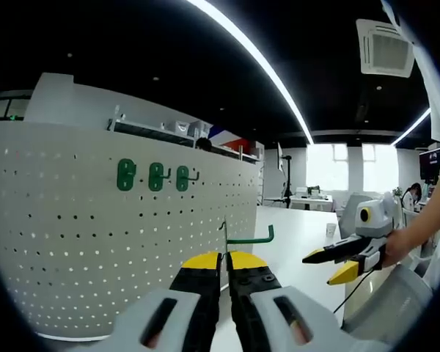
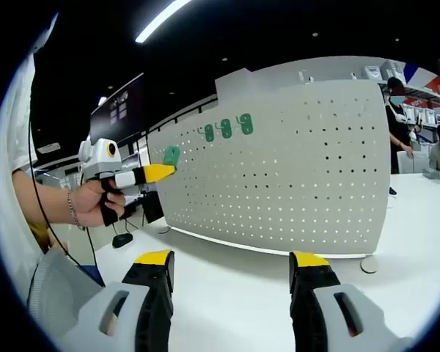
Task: Insert the hook assembly into the mounting plate slot until the hook locks in place.
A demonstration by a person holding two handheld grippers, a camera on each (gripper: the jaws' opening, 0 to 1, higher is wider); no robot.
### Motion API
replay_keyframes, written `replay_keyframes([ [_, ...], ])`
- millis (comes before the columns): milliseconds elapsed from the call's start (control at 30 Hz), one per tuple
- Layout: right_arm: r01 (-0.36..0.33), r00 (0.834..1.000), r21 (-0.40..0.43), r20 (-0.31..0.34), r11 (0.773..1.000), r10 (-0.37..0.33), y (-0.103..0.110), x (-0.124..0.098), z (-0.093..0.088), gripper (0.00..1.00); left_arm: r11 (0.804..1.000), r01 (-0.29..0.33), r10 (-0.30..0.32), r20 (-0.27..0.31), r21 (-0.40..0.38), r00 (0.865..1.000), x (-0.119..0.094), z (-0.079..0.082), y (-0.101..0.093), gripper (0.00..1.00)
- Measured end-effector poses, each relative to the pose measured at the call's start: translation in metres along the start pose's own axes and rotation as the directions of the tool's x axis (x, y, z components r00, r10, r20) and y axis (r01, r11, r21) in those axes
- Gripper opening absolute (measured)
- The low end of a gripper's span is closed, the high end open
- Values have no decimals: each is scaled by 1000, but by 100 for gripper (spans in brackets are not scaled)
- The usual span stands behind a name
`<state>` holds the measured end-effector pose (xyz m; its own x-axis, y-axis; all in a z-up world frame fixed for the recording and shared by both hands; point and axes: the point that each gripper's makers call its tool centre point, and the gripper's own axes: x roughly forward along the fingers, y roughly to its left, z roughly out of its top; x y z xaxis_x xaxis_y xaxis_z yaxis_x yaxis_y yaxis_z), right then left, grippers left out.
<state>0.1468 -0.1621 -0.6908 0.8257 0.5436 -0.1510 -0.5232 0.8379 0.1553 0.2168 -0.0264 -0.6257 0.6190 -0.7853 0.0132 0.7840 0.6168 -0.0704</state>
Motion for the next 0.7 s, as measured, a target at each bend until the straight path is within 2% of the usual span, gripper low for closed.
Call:
replay_keyframes([
  [33, -14, 999, 6, 43, 1000, 14, 3, 0, 9, 61, 1000, -2, 2, 0, -1, 1000, 0, 1, -1, 3],
  [233, -65, 981, 23, 183, 998, 60, 16, -4, 38, 62, 1000, -5, 5, -6, 3, 1000, 0, -1, 0, 3],
  [700, -106, 977, 18, 187, 994, 101, 26, 5, 46, 62, 1000, -22, 22, -12, 8, 1000, -1, -4, 1, 3],
])
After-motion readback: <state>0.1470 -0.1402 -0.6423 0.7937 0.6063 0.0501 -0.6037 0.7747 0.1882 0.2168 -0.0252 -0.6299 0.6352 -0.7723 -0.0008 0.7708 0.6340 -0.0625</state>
